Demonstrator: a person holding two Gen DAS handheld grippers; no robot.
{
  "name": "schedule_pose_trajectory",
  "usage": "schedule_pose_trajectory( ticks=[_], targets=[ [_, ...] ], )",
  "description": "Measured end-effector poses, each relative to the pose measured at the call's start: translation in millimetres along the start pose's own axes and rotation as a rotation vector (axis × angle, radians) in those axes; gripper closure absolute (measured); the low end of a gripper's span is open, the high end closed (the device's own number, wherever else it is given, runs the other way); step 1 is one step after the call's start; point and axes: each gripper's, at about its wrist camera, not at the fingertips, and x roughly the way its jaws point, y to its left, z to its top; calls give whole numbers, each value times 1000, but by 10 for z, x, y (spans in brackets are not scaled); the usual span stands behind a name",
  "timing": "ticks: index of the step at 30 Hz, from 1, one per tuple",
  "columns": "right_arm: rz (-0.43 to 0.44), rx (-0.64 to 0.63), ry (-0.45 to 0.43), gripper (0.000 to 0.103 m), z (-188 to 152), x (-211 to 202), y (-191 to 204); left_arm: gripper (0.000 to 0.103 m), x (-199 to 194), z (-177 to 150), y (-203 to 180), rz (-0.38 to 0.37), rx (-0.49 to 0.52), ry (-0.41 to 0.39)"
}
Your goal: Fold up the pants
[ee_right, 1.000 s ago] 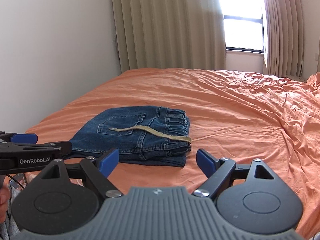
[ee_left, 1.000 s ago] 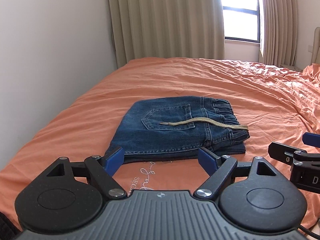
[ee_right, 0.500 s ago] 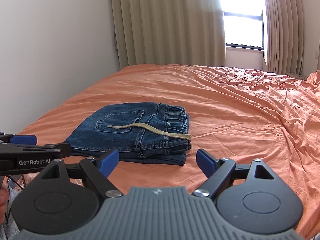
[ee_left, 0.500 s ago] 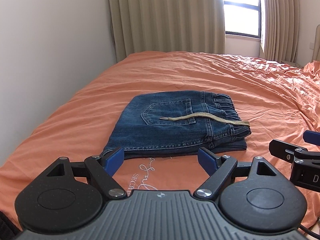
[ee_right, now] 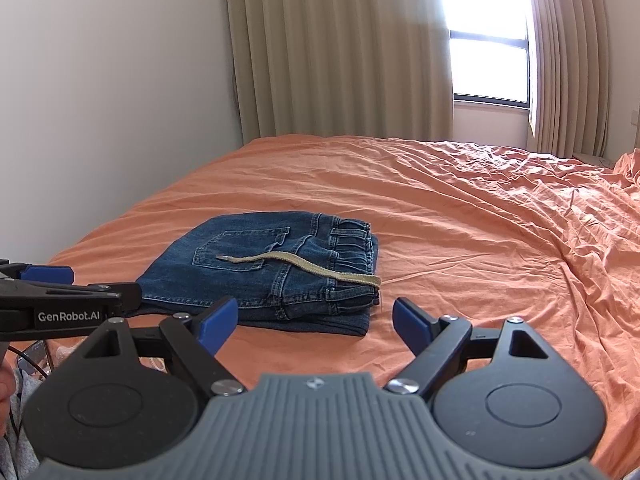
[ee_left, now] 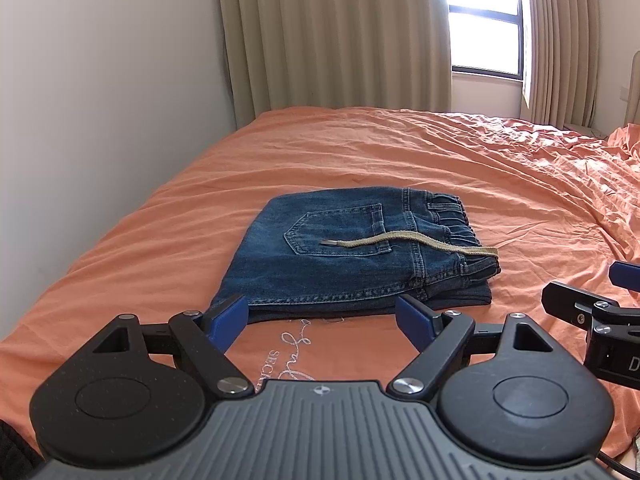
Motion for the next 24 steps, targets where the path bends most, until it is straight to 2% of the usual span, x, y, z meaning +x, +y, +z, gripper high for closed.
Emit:
schedule_pose_trajectory(
  ticks=[24],
  targets=[
    [26,73,32,22,21,-31,-58,6,-65,6,-69,-8,7,-7]
  ],
)
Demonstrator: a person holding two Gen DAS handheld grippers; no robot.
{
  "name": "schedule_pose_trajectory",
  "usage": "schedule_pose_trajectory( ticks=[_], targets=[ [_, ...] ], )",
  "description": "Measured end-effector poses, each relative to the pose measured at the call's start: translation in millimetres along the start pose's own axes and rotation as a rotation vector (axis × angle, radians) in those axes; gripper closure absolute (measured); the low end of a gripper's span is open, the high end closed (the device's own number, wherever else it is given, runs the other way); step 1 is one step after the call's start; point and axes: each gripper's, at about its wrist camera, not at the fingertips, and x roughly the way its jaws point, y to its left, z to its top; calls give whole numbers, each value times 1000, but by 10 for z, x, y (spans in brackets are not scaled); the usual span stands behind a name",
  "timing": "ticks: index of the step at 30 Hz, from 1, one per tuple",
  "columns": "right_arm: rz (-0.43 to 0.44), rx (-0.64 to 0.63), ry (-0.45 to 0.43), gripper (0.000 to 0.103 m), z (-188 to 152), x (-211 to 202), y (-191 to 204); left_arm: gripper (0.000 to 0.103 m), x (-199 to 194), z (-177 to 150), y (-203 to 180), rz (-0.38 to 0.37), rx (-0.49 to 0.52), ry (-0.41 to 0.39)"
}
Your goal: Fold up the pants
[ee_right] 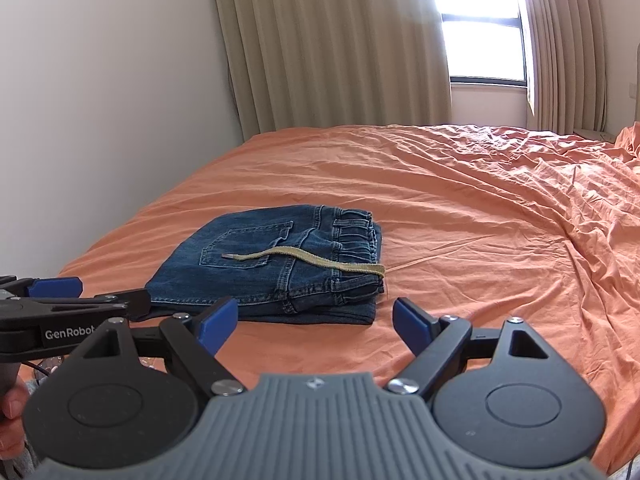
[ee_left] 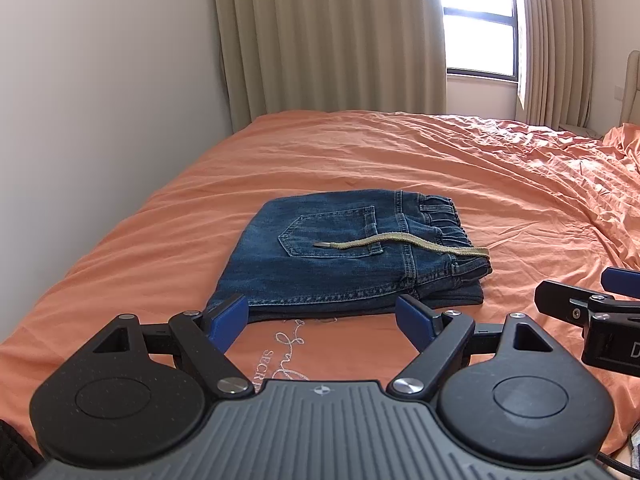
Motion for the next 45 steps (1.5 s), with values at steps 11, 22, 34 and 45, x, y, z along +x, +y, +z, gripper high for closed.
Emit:
schedule_pose_trajectory(
  ticks=[11,22,34,45],
  targets=[
    [0,-13,-12,22,-1,-43,24,6,-35,-11,-23,-3,5,-7],
    [3,-25,-27,22,15,-87,47,6,-61,-4,-38,-1,12,-15],
    [6,-48,-37,22,20,-107,86,6,-81,1,-67,32,36,-31],
    [5,-60,-42,22,49,-127,119,6,-155,50,-34,41,26,-76]
  ],
)
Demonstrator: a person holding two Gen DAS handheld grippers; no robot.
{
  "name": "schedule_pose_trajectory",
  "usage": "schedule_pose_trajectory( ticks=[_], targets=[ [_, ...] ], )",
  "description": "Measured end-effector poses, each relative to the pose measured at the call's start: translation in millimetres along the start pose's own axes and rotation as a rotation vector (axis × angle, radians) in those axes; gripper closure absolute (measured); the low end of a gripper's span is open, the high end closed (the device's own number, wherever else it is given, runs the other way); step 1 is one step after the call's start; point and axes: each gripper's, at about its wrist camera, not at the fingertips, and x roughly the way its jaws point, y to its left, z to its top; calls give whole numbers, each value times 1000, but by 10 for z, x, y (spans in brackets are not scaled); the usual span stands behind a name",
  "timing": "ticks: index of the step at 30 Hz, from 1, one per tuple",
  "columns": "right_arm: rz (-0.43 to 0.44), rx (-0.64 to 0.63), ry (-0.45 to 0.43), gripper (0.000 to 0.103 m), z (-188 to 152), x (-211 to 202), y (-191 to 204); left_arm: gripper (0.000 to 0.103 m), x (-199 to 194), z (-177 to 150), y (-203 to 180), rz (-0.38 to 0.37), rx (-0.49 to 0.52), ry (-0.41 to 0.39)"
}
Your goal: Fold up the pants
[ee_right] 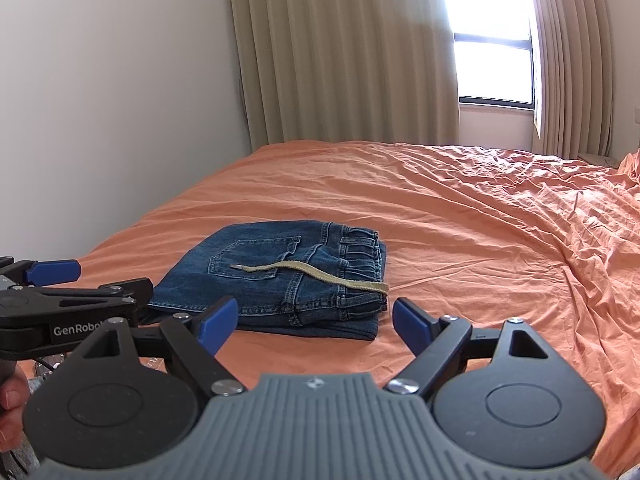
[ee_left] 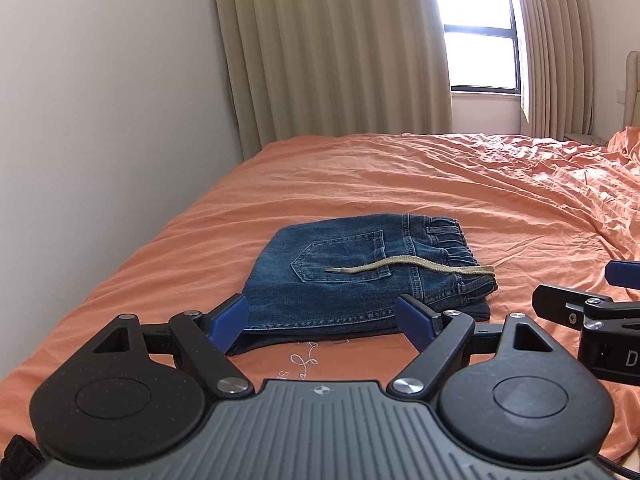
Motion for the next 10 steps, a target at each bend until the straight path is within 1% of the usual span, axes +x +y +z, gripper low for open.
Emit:
schedule_pose_trajectory(
  ticks=[10],
  targets=[
    [-2,-9,4,22,19,-10,1,6,-12,15,-4,-6,-1,-1]
  ],
)
